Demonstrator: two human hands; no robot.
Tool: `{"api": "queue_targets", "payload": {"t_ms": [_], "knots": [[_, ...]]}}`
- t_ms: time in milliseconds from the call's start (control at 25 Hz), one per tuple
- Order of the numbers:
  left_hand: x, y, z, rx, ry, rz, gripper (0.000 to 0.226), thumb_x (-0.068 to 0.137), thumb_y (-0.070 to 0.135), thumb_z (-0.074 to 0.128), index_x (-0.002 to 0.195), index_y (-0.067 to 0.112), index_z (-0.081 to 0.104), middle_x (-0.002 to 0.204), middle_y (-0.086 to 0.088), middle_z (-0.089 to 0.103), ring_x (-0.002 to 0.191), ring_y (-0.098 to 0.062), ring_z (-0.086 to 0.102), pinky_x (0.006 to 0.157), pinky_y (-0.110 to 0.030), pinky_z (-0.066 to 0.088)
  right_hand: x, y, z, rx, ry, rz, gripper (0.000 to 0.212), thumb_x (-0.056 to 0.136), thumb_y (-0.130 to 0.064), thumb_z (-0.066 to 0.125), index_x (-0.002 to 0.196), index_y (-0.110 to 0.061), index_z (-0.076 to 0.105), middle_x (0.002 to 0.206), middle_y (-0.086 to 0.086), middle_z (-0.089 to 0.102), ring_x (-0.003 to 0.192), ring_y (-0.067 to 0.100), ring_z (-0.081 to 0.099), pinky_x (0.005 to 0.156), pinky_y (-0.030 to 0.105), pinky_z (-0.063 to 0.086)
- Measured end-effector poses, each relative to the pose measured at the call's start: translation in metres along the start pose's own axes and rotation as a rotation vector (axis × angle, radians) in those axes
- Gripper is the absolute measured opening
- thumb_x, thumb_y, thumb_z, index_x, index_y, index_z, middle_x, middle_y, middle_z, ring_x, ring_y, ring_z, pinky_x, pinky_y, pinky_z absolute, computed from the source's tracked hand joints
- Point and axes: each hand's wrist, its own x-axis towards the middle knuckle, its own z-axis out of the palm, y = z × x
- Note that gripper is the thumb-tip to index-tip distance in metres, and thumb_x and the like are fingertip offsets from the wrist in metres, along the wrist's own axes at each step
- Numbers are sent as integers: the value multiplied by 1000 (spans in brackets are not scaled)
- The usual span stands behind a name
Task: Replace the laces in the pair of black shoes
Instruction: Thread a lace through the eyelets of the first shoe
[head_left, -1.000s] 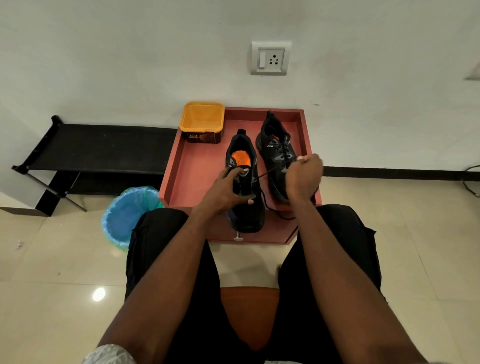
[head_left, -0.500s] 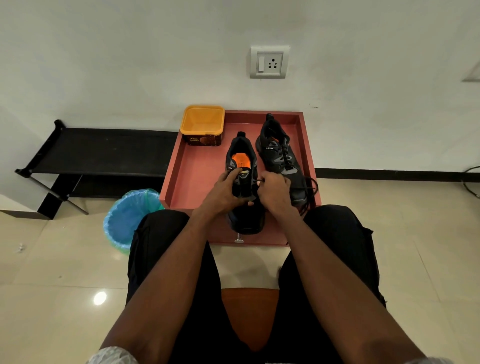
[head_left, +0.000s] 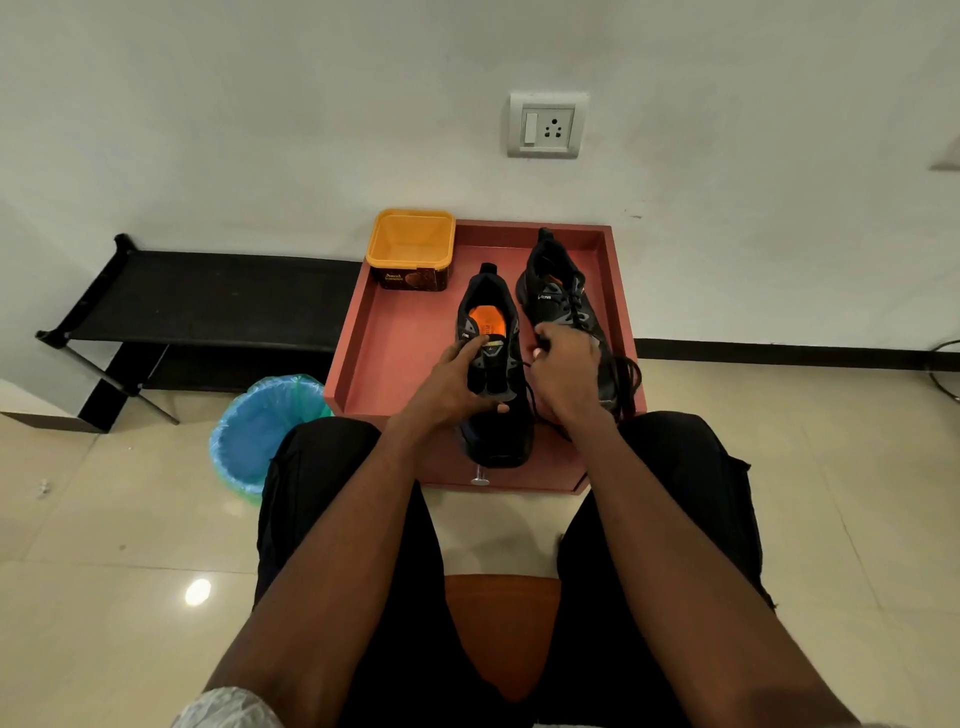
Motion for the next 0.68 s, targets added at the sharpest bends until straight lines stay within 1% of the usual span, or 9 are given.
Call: {"api": "queue_targets", "payload": {"t_ms": [80, 120, 160, 280, 320, 400, 520, 600, 680], "knots": [[0, 0, 0, 0, 7, 4, 105, 71, 29, 87, 155, 27, 23, 155, -8, 24, 140, -29, 35, 114, -41, 37, -2, 1, 16, -154, -211, -42, 11, 88, -11, 57, 95, -13, 65, 96, 8, 67, 106, 30, 58, 101, 40, 32], [-1, 1, 0, -2, 9, 6, 105, 72, 29, 87, 155, 27, 23, 155, -8, 24, 139, -29, 35, 113, -39, 37, -2, 2, 18, -184, -224, -24, 11, 88, -12, 56, 93, -12, 66, 95, 8, 67, 105, 31, 58, 100, 40, 31], [-1, 1, 0, -8, 10, 3, 105, 72, 29, 87, 155, 27, 23, 155, -8, 24, 139, -28, 35, 112, -38, 37, -1, 3, 17, -170, -177, 6, 13, 88, -12, 54, 91, -11, 67, 93, 8, 67, 103, 30, 59, 99, 40, 31], [-2, 2, -1, -18, -1, -11, 107, 71, 29, 88, 155, 29, 22, 156, -7, 22, 140, -28, 33, 112, -38, 37, 3, 5, -3, -14, 153, 217, 21, 87, -8, 52, 98, -9, 70, 95, 8, 70, 99, 28, 61, 102, 43, 38], [-1, 2, -1, -19, -6, -13, 107, 71, 28, 88, 155, 29, 22, 156, -7, 21, 141, -29, 33, 113, -40, 37, 4, 6, -12, 29, 228, 306, 22, 87, -7, 54, 104, -8, 69, 101, 9, 69, 103, 28, 60, 103, 44, 38], [-2, 3, -1, -16, -9, -16, 107, 71, 28, 88, 155, 29, 22, 157, -7, 21, 142, -30, 31, 114, -43, 37, 3, 7, -21, 18, 254, 385, 30, 86, -7, 57, 116, -8, 64, 119, 11, 63, 118, 29, 52, 108, 44, 35], [-2, 2, 0, -9, -6, -20, 108, 71, 28, 88, 155, 29, 21, 157, -8, 21, 141, -30, 32, 114, -44, 37, -2, 4, -13, -43, 65, 157, 44, 82, -7, 58, 125, -13, 60, 134, 9, 54, 132, 29, 39, 113, 45, 26], [-3, 3, 0, -2, 0, -13, 108, 71, 28, 88, 156, 28, 21, 157, -9, 22, 141, -30, 33, 114, -42, 38, -4, 4, 0, -83, -118, 1, 36, 86, -11, 58, 122, -15, 64, 132, 6, 56, 132, 27, 39, 114, 44, 23], [-4, 2, 0, -5, 3, -8, 108, 71, 28, 88, 156, 28, 20, 157, -9, 22, 141, -30, 34, 114, -40, 37, -5, 5, 9, -149, -187, -39, 23, 90, -14, 58, 111, -13, 69, 125, 6, 59, 128, 28, 42, 111, 43, 23]]}}
